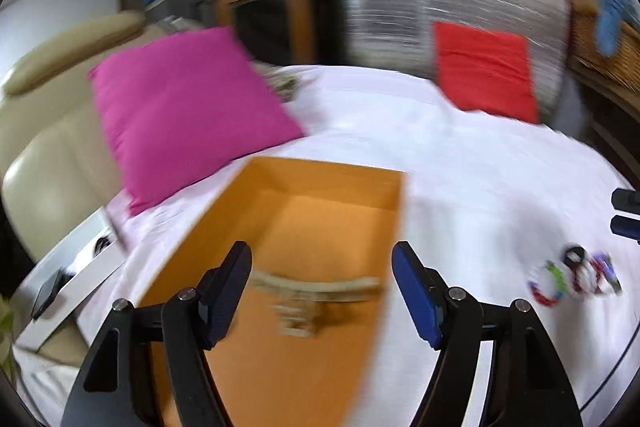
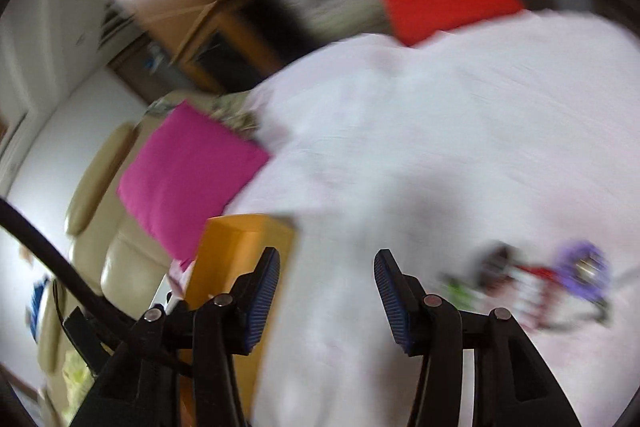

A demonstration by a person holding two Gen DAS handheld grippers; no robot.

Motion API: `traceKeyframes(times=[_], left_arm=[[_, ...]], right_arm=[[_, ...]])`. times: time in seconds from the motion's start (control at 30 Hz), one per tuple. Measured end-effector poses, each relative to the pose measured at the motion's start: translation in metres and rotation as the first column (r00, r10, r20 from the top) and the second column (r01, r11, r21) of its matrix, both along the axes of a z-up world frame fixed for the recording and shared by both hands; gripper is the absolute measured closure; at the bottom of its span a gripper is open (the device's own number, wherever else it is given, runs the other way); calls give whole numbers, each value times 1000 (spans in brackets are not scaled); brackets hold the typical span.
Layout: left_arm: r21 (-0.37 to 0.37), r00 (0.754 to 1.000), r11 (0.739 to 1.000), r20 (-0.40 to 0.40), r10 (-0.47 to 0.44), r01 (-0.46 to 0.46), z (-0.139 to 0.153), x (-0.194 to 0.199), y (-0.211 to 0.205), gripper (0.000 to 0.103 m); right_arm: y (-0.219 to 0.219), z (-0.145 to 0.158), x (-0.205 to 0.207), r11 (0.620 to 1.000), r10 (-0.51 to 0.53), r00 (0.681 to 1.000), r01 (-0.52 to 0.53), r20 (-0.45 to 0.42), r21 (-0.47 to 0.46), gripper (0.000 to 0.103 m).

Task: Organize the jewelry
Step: 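Grasp the white bead bracelet with the right gripper while the left grasps the multicolor bracelet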

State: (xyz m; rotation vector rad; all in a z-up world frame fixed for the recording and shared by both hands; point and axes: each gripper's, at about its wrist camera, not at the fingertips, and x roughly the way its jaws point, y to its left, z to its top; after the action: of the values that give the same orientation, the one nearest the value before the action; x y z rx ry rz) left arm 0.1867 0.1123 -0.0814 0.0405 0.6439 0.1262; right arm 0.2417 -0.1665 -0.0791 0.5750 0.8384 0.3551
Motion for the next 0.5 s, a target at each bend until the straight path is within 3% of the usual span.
traceKeyframes(times=[0.03, 0.2, 0.33, 0.5], left_arm=[[5, 1000, 1000, -7, -31, 31, -1, 1, -10, 30], [31, 985, 988, -79, -152, 155, -13, 11, -68, 30], [18, 972, 982, -143, -185, 189, -28, 23, -93, 30], [-62, 948, 973, -223, -229, 221, -41, 33, -120, 30]], right_arm=[[-21, -8, -8, 999, -28, 999, 28, -24, 22, 59], [-80, -51, -23, 990, -86, 986, 101, -142, 102, 68], [-86, -72, -17, 985, -58, 982, 85, -180, 148, 71], [-92, -82, -2, 982, -72, 978, 103, -195, 156, 71]])
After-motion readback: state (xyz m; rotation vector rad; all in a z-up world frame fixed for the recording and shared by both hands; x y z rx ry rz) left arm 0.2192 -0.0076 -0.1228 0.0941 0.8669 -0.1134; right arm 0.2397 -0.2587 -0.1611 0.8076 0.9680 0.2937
